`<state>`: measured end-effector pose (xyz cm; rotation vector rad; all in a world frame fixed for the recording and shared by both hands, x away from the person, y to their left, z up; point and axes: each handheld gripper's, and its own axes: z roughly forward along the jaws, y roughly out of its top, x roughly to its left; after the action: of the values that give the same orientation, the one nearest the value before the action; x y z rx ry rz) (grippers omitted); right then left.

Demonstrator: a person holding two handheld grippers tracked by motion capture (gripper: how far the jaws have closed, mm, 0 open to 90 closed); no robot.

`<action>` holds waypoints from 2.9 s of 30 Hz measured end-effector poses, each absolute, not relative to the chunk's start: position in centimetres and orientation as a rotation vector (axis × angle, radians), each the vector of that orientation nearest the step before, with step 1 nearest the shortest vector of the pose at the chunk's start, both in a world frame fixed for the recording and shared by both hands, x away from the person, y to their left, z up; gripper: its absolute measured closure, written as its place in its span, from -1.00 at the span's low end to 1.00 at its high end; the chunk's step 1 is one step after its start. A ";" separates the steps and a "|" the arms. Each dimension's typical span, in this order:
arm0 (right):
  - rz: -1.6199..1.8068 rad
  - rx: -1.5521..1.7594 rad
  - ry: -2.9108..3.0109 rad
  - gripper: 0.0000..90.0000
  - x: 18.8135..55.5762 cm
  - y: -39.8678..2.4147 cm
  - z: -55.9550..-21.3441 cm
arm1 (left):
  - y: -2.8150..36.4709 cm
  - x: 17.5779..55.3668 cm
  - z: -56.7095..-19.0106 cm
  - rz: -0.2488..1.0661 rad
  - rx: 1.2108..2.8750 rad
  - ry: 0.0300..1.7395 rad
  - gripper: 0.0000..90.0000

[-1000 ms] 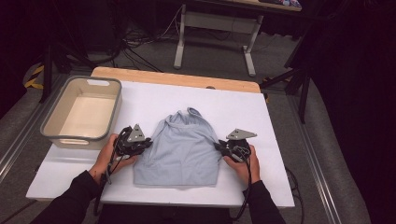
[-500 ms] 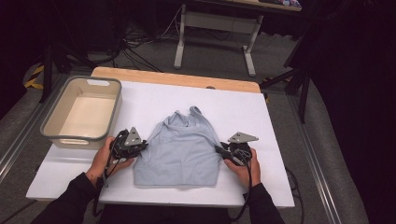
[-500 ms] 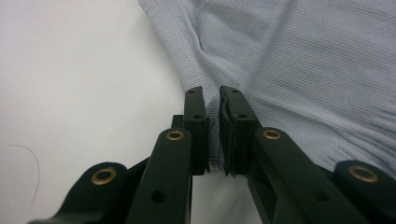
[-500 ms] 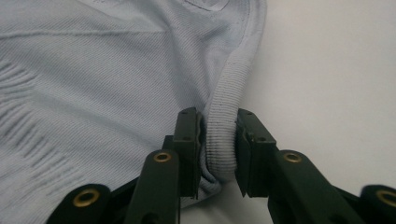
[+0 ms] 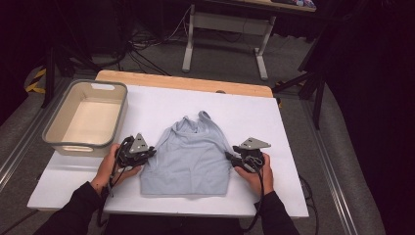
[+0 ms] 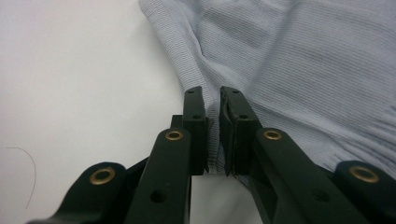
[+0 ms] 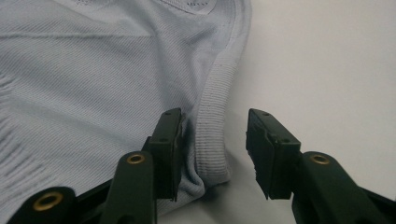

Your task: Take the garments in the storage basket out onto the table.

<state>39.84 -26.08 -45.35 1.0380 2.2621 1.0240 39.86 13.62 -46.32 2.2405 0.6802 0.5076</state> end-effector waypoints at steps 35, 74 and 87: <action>0.930 0.683 2.417 0.40 49.4 -17.1 -40.0 | 9.1 48.7 -45.4 0.337 2.221 0.833 0.08; 0.749 0.787 2.448 0.94 52.1 -16.4 -41.4 | 10.0 46.5 -43.1 0.356 2.117 0.768 0.85; 1.039 0.871 2.306 0.94 49.7 -20.1 -39.0 | 11.4 44.8 -41.6 0.419 2.081 0.747 0.86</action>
<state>49.66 -20.07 -39.03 0.8712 2.3065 1.0387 44.76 11.37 -41.60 2.0808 0.7474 0.4188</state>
